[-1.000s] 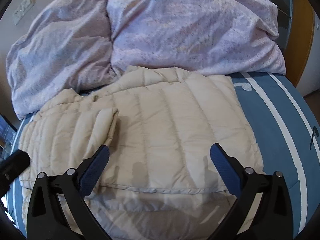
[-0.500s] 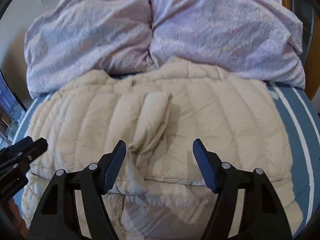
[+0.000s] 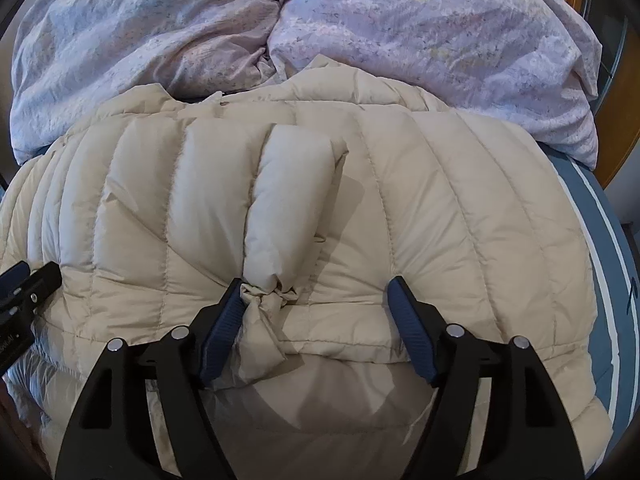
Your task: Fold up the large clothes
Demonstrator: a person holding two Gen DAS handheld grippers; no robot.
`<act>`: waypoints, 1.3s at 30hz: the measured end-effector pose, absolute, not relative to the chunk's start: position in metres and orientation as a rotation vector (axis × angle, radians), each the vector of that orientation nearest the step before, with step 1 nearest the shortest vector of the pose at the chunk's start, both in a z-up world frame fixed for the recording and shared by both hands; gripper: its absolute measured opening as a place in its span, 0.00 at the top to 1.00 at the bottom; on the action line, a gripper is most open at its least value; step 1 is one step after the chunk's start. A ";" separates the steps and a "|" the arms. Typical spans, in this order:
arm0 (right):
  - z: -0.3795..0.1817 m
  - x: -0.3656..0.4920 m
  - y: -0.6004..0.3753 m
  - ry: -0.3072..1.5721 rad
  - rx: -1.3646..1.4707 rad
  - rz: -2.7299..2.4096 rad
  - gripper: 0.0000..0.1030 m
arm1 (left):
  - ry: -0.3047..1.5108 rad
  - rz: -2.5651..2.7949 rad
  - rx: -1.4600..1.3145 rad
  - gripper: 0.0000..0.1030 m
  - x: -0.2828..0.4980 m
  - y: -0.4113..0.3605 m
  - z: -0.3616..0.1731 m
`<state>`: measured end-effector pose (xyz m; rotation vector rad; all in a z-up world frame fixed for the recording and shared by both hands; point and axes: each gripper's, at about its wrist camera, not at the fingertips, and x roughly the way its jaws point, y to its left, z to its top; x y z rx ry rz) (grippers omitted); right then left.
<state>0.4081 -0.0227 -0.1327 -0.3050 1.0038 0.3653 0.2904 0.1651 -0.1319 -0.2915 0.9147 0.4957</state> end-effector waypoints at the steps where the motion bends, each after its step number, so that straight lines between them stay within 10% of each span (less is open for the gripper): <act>1: -0.133 0.410 -0.023 1.013 -0.299 0.373 0.26 | 0.917 0.495 -0.291 0.35 0.289 0.165 -0.130; 11: -0.080 0.393 -0.081 1.076 -0.201 0.504 0.02 | 0.878 0.408 -0.332 0.26 0.211 0.168 -0.095; 31: -0.067 0.318 -0.305 1.190 -0.034 0.453 0.03 | 0.877 0.417 -0.486 0.26 0.022 0.174 -0.129; 39: -0.078 0.301 -0.323 1.213 0.021 0.486 0.18 | 0.871 0.387 -0.483 0.30 0.004 0.148 -0.137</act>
